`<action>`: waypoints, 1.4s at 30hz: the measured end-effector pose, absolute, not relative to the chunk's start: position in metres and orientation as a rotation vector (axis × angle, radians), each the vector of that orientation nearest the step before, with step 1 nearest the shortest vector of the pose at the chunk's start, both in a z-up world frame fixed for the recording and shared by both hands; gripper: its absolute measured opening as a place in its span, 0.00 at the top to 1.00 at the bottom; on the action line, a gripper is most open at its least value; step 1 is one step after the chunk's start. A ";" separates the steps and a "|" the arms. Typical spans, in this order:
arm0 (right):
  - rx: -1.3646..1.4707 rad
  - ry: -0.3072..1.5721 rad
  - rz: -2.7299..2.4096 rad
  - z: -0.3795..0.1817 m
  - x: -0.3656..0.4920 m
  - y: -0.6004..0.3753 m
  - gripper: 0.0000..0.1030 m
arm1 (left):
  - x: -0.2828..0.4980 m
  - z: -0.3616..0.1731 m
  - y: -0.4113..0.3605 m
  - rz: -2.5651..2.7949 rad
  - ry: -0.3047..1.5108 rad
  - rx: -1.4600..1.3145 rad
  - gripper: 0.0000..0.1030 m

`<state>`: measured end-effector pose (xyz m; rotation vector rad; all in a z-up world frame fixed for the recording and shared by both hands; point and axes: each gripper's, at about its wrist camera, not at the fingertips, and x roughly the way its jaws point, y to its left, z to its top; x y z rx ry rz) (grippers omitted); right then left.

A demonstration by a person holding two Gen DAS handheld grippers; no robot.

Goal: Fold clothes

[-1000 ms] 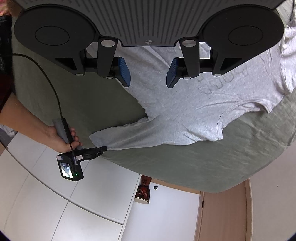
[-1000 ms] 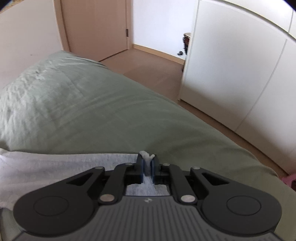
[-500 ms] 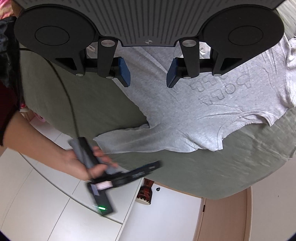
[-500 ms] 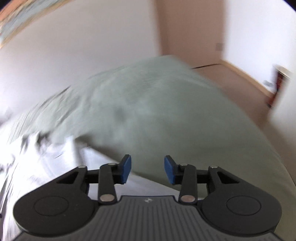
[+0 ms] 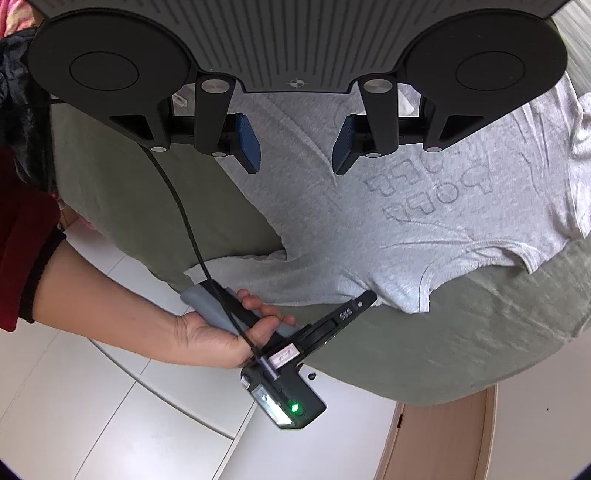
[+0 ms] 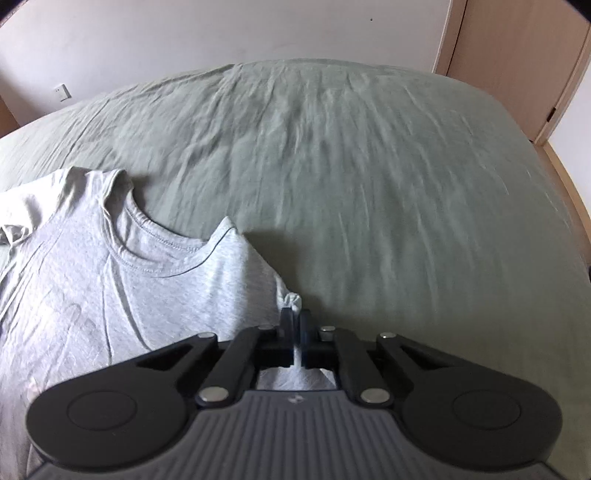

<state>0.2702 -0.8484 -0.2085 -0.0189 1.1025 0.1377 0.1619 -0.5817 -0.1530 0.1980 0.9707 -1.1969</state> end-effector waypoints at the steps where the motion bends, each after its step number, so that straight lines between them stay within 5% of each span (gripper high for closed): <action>1: -0.008 1.104 0.122 -0.207 0.270 -0.851 0.98 | 0.162 -0.153 -0.581 -1.196 0.972 0.198 0.59; 7: 0.078 1.126 0.021 -0.215 0.269 -0.862 0.94 | 0.165 -0.155 -0.579 -1.194 0.976 0.187 0.59; 9: 0.081 1.094 -0.002 -0.209 0.266 -0.860 0.72 | 0.165 -0.155 -0.578 -1.190 0.977 0.189 0.59; 11: 0.104 1.040 -0.017 -0.199 0.258 -0.866 0.65 | 0.163 -0.155 -0.578 -1.187 0.980 0.195 0.59; 20: 0.497 0.949 -0.369 -0.191 0.124 -0.982 0.61 | 0.145 -0.149 -0.590 -1.223 0.973 0.215 0.59; 27: 0.731 0.883 -0.711 -0.216 0.008 -1.051 0.61 | 0.124 -0.145 -0.600 -1.231 0.965 0.250 0.59; 38: 1.045 0.679 -0.746 -0.250 -0.034 -1.066 0.61 | 0.102 -0.137 -0.612 -1.222 0.960 0.294 0.59; 40: 1.134 0.618 -0.712 -0.255 -0.037 -1.066 0.68 | 0.101 -0.136 -0.614 -1.222 0.959 0.300 0.59; 42: 1.169 0.595 -0.710 -0.258 -0.038 -1.064 0.94 | 0.099 -0.134 -0.615 -1.222 0.955 0.305 0.59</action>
